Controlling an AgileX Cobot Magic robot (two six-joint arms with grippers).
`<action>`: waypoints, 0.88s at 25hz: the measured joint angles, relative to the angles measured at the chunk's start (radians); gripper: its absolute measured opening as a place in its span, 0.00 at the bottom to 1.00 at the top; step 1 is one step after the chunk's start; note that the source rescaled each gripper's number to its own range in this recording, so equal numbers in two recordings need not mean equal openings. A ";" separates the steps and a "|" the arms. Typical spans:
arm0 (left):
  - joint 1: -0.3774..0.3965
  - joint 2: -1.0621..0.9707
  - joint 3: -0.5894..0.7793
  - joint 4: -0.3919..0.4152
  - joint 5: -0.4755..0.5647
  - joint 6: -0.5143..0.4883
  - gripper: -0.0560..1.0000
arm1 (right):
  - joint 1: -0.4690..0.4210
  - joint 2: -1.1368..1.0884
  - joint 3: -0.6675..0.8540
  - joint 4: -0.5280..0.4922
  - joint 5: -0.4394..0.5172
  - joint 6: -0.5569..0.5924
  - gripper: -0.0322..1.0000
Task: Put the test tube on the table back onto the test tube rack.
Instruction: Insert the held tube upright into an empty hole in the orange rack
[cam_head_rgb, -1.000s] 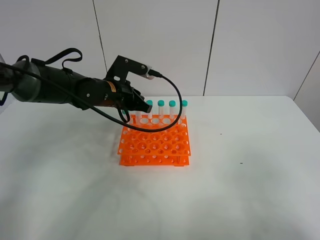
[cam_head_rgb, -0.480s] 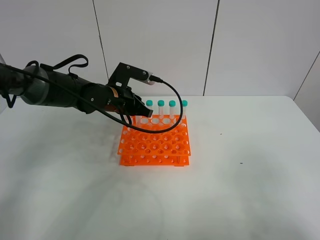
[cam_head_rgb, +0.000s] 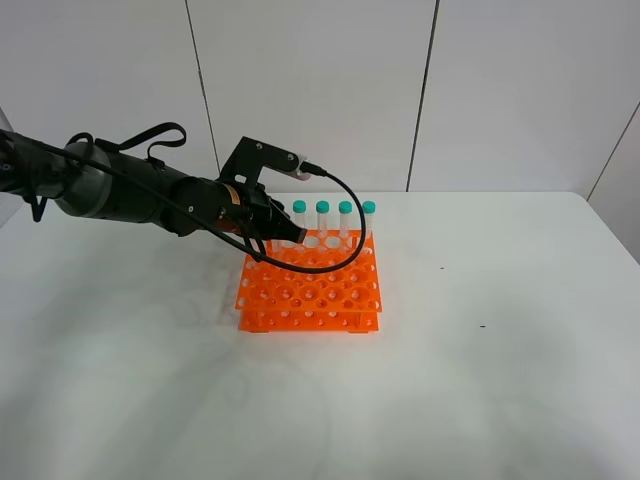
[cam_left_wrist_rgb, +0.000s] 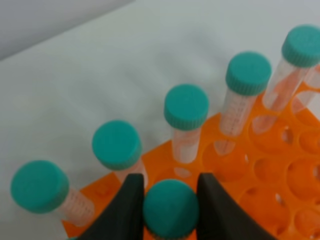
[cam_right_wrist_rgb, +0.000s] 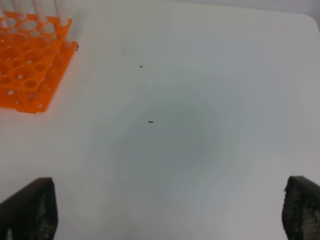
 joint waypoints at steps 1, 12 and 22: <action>0.000 0.000 0.000 0.000 -0.002 0.000 0.06 | 0.000 0.000 0.000 0.000 0.000 0.000 1.00; 0.000 0.000 0.000 -0.026 -0.013 -0.014 0.06 | 0.000 0.000 0.000 0.000 0.000 0.000 1.00; 0.000 0.002 0.000 -0.042 -0.015 -0.007 0.06 | 0.000 0.000 0.000 0.000 0.000 0.000 1.00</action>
